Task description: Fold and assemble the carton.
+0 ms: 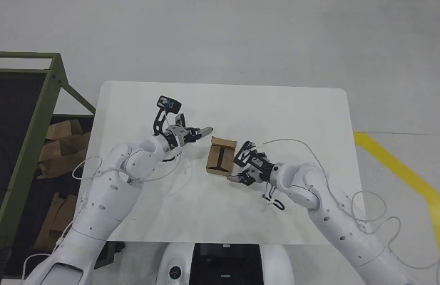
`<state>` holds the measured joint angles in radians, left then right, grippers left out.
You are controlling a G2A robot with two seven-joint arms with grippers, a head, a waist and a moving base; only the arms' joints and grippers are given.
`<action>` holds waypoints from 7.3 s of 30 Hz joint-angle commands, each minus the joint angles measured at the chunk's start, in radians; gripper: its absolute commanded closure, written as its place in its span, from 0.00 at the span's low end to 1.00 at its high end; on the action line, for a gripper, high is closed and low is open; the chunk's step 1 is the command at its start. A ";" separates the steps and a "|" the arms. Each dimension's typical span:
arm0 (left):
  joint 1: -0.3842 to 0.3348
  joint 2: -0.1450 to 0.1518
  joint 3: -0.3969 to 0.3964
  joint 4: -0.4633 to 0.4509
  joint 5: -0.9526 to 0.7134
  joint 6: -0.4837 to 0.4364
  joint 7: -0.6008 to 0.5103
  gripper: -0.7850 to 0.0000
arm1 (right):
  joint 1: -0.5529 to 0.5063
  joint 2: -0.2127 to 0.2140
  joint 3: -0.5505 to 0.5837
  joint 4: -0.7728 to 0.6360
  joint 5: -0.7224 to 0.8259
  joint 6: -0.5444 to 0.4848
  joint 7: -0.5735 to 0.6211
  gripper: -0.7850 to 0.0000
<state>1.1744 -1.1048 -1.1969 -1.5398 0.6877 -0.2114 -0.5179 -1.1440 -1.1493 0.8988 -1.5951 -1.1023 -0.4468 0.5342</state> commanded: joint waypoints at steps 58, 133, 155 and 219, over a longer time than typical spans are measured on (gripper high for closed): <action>0.092 0.000 0.026 -0.055 0.100 -0.077 0.012 0.00 | -0.024 -0.012 0.113 -0.080 0.088 0.076 0.027 0.00; 0.037 -0.022 0.076 0.025 0.063 -0.115 -0.014 0.00 | 0.042 -0.048 0.040 0.036 0.013 0.071 0.056 0.00; 0.043 -0.023 0.075 0.019 0.067 -0.109 -0.013 0.00 | 0.017 -0.046 0.060 0.016 0.003 0.061 0.045 0.00; 0.056 -0.026 0.069 0.028 0.064 -0.108 -0.011 0.00 | 0.003 -0.058 0.076 0.033 0.024 0.085 0.000 0.00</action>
<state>1.2298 -1.1311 -1.1283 -1.5120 0.7530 -0.3198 -0.5279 -1.1439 -1.2063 0.9786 -1.5671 -1.0755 -0.3629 0.5261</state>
